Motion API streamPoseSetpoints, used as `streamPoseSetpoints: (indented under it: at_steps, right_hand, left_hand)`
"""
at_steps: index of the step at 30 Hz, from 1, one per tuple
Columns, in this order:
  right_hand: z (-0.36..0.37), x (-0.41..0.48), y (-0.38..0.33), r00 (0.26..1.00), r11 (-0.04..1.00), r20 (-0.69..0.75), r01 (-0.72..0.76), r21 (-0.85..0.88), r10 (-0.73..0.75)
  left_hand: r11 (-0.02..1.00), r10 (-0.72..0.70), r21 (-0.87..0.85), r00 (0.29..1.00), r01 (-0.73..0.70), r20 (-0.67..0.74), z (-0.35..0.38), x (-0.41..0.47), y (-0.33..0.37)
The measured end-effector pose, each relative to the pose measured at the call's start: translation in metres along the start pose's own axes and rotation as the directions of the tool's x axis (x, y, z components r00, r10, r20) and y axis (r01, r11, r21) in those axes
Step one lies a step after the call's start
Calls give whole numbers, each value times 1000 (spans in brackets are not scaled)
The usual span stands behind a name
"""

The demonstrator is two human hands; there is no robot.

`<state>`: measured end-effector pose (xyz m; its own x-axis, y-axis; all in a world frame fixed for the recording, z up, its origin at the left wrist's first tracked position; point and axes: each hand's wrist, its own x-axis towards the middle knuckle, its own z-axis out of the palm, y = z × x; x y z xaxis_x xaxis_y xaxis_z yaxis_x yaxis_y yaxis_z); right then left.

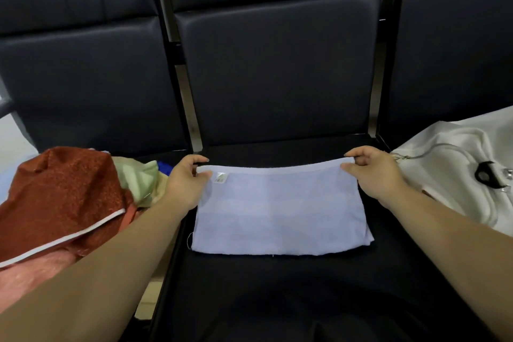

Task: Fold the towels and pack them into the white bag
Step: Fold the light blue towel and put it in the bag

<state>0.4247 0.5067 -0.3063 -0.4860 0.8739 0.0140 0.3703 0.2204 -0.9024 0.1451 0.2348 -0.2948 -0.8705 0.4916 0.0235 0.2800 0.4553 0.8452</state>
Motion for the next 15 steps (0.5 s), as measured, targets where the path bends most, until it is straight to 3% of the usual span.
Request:
streamPoseSetpoints:
  at_steps: [5,9,13,15]
  right_hand:
    - [13,10,12,998,973,-32,41,-227,-49]
    - [13,8,15,994,938,-45,74,-338,-95]
    - [4,-7,11,957,863,38,276,-423,-288]
    - [3,-15,6,923,818,161,385,-427,-350]
  left_hand:
    - [982,16,189,999,-7,-47,18,14,-17]
    - [975,16,223,999,-7,-39,18,4,-9]
    - [840,184,525,982,-137,-37,19,-26,1]
    - [796,238,548,966,-256,105,28,-48,14]
